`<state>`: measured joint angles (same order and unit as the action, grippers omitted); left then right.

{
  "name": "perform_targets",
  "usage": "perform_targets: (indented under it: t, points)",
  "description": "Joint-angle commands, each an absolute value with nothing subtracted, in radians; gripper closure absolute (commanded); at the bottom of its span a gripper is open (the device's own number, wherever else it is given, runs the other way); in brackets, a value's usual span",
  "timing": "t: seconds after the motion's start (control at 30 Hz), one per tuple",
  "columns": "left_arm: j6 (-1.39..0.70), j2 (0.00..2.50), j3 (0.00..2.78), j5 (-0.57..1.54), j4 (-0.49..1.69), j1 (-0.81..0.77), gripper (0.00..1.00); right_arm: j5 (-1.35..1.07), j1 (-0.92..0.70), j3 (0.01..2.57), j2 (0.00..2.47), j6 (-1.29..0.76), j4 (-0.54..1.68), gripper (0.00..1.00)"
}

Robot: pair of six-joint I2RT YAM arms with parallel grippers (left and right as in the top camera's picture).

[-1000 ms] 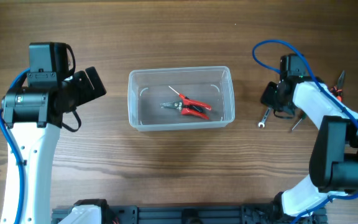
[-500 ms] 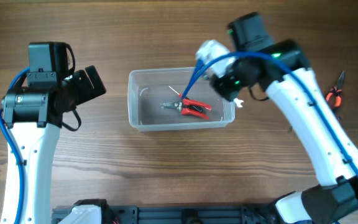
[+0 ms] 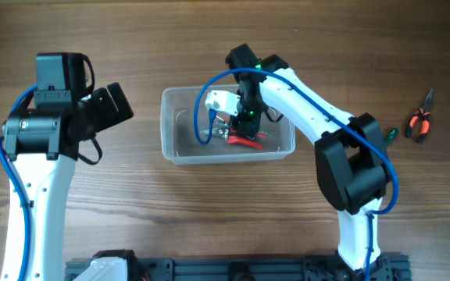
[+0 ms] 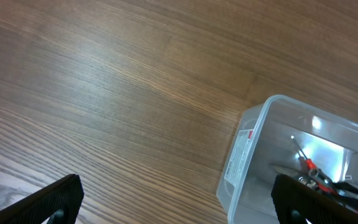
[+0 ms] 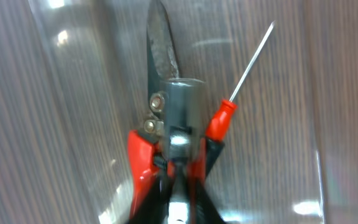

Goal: Pack container
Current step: 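Drop the silver wrench into the container with the right gripper, then grasp the green-handled screwdriver with the right gripper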

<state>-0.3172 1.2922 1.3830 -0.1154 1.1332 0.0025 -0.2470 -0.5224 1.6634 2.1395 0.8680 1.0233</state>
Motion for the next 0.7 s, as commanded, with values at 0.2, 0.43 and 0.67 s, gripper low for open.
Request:
perform_targets:
  t: [0.2, 0.43, 0.67]
  points:
    - [-0.323, 1.296, 1.391, -0.122, 1.134, 0.009, 0.00, -0.160, -0.503, 1.848, 1.889, 0.411, 1.145, 0.00]
    - [-0.323, 1.296, 1.391, -0.122, 1.134, 0.009, 0.00, 0.150, -0.111, 1.853, 1.567, -0.284, 1.244, 0.00]
    - [-0.323, 1.296, 1.391, -0.121, 1.134, 0.009, 0.00, 0.022, 0.344, 1.571, 1.569, -0.426, 1.235, 0.00]
